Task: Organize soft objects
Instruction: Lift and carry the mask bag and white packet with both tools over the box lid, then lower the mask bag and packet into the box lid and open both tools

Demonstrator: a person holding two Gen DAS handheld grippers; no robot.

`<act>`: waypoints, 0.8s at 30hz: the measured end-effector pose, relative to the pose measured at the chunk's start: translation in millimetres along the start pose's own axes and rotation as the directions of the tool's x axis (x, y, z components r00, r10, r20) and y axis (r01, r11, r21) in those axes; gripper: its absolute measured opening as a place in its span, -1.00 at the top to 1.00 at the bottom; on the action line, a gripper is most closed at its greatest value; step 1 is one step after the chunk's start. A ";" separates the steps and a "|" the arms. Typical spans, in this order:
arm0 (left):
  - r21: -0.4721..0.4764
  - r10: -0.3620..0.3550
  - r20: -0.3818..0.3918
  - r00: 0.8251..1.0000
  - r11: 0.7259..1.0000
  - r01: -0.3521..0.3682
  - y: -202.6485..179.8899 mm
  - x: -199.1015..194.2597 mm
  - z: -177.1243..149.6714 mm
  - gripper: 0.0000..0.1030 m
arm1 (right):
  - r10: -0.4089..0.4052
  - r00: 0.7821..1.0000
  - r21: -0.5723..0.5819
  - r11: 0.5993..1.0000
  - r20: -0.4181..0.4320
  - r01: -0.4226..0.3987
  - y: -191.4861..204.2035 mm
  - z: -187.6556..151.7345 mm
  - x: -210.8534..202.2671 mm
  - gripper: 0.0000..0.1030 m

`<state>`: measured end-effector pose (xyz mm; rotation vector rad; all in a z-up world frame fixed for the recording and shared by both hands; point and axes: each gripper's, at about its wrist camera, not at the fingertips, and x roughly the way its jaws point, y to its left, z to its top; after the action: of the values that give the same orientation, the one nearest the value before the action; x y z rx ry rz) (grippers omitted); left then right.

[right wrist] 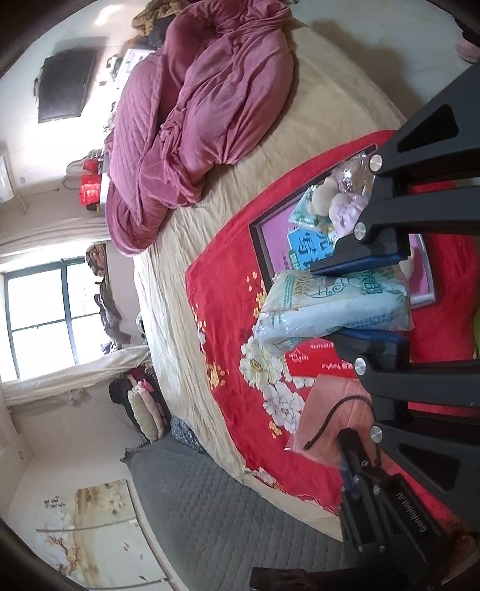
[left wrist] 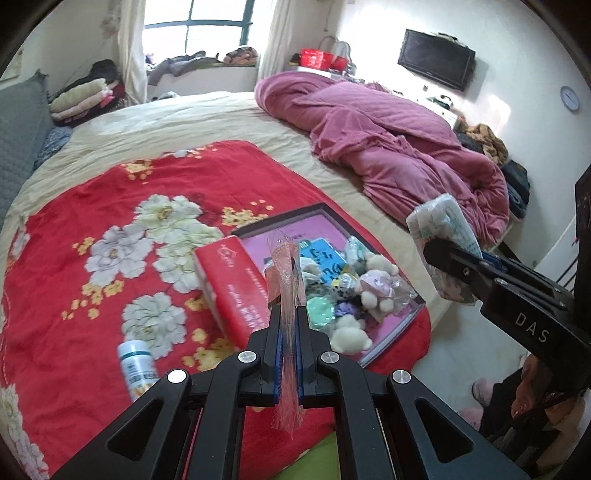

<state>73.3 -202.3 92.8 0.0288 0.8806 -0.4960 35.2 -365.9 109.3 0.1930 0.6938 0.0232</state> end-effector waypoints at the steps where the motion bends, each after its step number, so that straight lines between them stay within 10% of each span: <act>1: 0.002 -0.002 -0.005 1.000 1.000 0.002 -3.4 4.1 1.2 0.90 | -0.001 1.000 0.001 1.000 -0.003 0.001 -5.0 0.6 2.2 0.49; 24: 0.068 -0.087 -0.129 0.988 0.993 0.097 -69.4 108.6 19.5 0.90 | 0.003 0.998 0.046 0.999 -0.065 0.000 -69.9 16.8 48.5 0.49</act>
<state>115.6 -312.1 36.8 0.0883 0.9900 -0.6186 80.2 -433.3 78.4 0.2378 0.7601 0.0150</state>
